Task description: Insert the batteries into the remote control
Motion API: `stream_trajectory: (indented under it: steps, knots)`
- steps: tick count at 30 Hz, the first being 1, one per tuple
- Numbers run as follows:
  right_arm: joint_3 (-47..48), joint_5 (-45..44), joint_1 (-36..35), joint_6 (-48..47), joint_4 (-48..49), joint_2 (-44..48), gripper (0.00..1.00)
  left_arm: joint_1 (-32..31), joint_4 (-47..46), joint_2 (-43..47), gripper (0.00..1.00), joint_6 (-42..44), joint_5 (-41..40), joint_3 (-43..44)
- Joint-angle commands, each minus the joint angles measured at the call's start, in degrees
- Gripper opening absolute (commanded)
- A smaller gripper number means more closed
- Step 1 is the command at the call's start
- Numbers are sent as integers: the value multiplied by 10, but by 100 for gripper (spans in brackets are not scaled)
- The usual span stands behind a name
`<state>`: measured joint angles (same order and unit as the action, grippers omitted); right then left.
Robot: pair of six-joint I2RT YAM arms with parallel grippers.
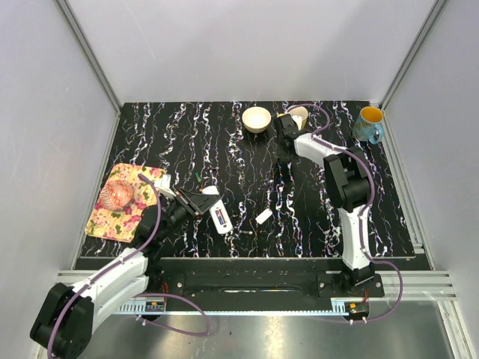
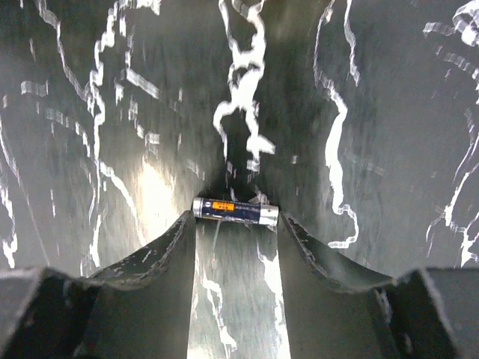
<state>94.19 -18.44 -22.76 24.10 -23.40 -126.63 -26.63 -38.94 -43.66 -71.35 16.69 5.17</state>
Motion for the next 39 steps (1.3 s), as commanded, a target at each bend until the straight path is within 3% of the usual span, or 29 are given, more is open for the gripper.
stream_trajectory:
  steps: [1, 3, 9, 13, 16, 20, 31, 39]
  knots:
    - [-76, 116, -3, -69, 37, 110, 18, 3, -31, 16, 0, -1, 17, 25]
    - [-114, 168, -25, -122, 34, 177, 0, 2, -32, 16, 0, -1, 19, 26]
    - [-139, 203, -63, -297, -60, 265, 0, -32, -25, 22, 0, 16, 34, 34]
    - [-281, 257, -67, -426, 5, 348, 0, -47, -28, 31, 0, 17, 38, 34]
    - [-322, 249, -73, -488, 26, 391, 0, -48, -32, 35, 0, 12, 41, 31]
    - [-342, 291, -73, -550, 13, 379, 0, -48, -43, 42, 0, 6, 39, 24]
    - [-320, 360, -73, -553, -3, 279, 0, -48, -19, 90, 0, 2, 4, 2]
    - [-328, 350, -74, -528, 6, 258, 3, -48, -6, 91, 0, 11, 7, 7]
